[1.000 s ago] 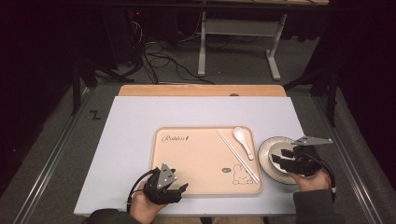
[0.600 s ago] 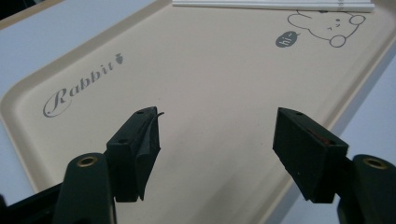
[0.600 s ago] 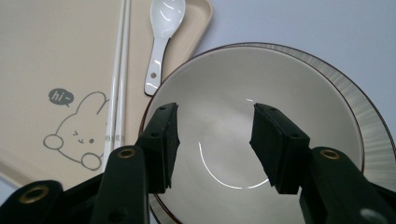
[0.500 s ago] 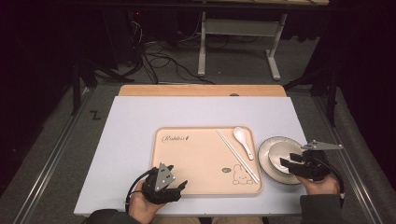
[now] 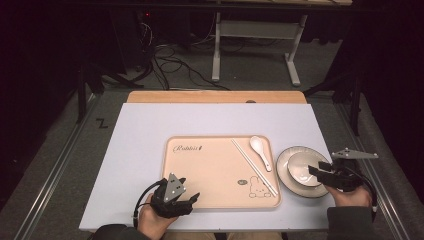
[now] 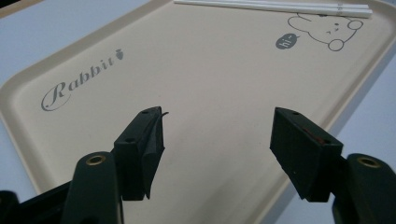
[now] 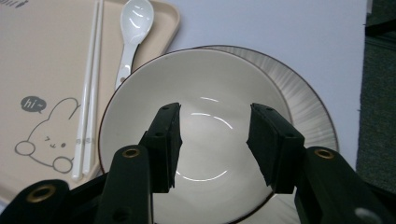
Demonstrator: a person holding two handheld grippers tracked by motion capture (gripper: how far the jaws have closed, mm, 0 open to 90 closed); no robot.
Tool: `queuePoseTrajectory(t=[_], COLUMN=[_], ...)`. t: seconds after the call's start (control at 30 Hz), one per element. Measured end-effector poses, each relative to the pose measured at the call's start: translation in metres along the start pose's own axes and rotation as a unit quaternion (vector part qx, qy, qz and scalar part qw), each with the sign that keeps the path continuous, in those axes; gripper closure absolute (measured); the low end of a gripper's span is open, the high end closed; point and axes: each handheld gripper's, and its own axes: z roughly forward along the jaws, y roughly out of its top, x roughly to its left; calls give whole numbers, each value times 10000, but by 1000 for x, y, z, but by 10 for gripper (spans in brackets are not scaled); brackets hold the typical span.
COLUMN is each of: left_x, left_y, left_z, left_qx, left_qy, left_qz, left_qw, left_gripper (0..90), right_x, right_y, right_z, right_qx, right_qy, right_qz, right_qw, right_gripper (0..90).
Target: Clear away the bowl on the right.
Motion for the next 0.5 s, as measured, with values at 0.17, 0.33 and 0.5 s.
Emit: queuePoseTrajectory(t=[0.17, 0.33, 0.5], left_x=[0, 1, 1], left_y=[-1, -1, -1], left_z=[0, 0, 0], left_qx=[44, 70, 84], left_qy=[-37, -61, -48], left_qz=[-4, -12, 0], left_qw=[10000, 10000, 10000], left_gripper=[347, 334, 328], right_x=[-11, -19, -23], right_y=[3, 5, 3], right_z=[1, 5, 10], right_qx=[51, 81, 166], right_qy=[-144, -268, -321], right_qz=[102, 197, 233], right_qw=[9998, 9994, 9991], right_gripper=[552, 557, 558])
